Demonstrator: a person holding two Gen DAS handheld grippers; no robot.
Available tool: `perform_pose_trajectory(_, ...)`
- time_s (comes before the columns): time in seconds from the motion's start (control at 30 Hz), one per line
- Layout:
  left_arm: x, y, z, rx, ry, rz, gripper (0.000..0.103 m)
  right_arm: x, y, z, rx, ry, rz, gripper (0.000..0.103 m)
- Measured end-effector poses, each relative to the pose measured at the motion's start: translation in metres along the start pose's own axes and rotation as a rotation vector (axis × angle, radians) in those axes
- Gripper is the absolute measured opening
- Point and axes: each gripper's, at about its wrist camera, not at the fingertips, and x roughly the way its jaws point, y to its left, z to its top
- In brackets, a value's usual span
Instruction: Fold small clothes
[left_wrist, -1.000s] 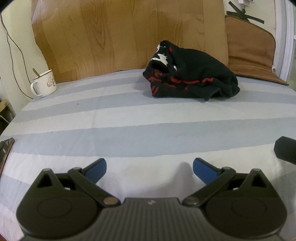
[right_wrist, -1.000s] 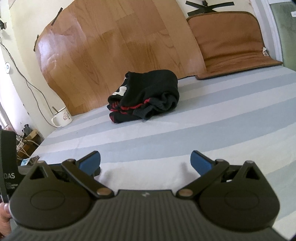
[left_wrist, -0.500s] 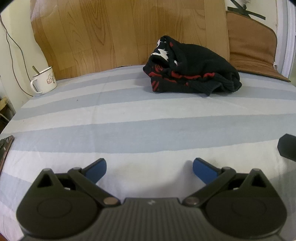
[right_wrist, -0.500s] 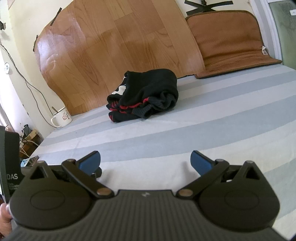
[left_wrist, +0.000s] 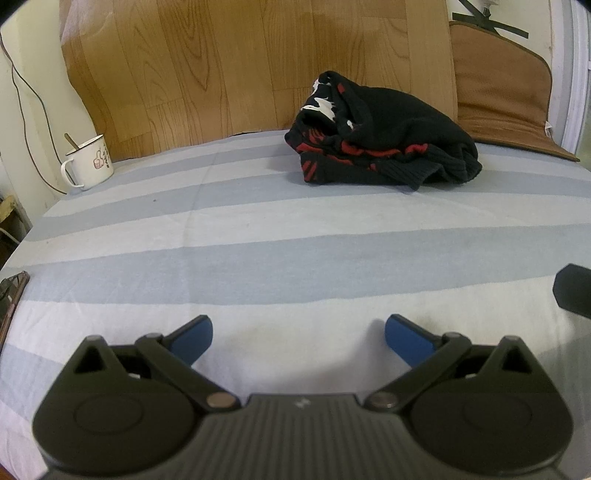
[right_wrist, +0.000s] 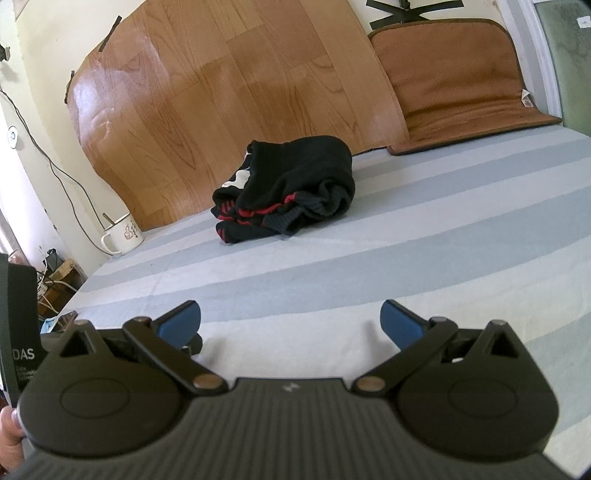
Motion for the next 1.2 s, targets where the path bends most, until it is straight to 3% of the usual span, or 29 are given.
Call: perform_pose_trajectory(1.2, -0.0042, 0.0001, -0.0001, 0.011, -0.025, 0.018, 0.103, 0.0003, 0.0005, -0.0005, 0.006, 0.006, 0.0, 0.103)
